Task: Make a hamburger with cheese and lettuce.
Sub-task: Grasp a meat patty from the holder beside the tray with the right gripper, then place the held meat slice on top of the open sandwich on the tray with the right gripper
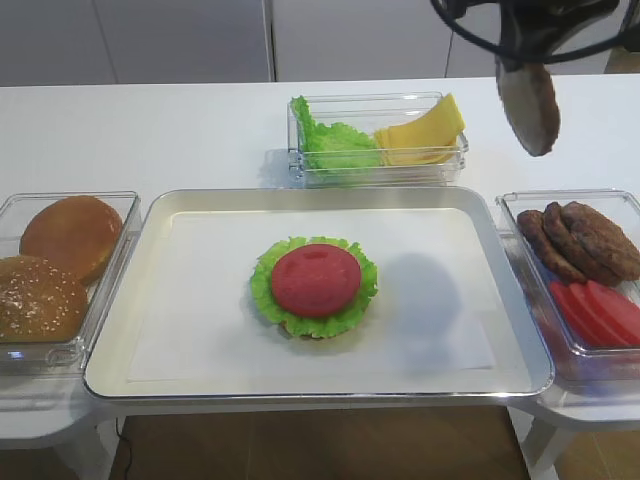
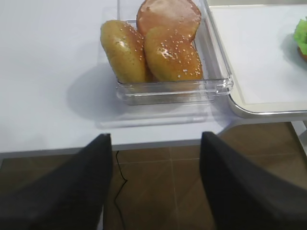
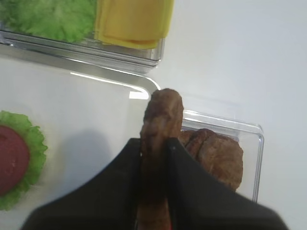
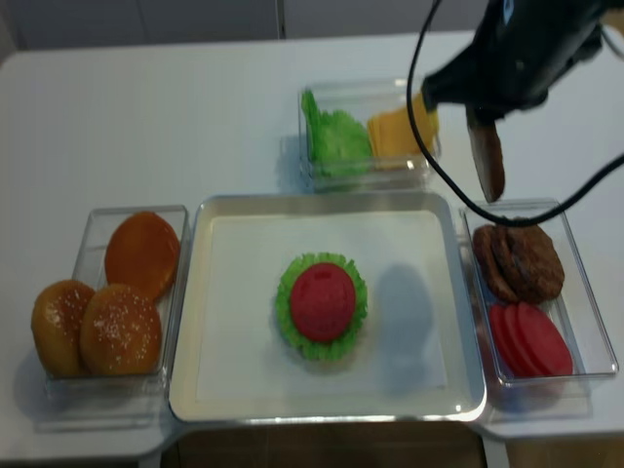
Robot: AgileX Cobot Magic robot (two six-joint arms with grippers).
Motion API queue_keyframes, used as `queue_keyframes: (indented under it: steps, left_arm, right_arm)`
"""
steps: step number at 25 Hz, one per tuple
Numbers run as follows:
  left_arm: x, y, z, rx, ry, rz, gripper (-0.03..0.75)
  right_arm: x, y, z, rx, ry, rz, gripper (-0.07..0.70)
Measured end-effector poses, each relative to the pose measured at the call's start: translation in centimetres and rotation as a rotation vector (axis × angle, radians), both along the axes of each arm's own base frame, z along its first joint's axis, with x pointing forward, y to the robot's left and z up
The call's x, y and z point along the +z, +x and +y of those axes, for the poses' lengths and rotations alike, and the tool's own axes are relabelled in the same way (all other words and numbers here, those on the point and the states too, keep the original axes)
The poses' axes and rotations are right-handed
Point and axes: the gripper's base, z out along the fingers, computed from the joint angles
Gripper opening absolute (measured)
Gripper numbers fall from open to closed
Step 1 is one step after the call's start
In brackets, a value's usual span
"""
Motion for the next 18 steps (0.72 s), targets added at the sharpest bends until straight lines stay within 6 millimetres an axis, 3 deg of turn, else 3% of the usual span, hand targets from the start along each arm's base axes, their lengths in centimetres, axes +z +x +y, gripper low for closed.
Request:
queue_keyframes:
  steps: [9, 18]
  left_arm:
    - [0.0, 0.0, 0.0, 0.0, 0.0, 0.0, 0.433]
    - [0.0, 0.0, 0.0, 0.0, 0.0, 0.0, 0.433]
  right_arm:
    - [0.1, -3.0, 5.7, 0.149, -0.008, -0.027, 0.134]
    - [-4.5, -3.9, 11.9, 0.244, -0.124, 0.019, 0.134]
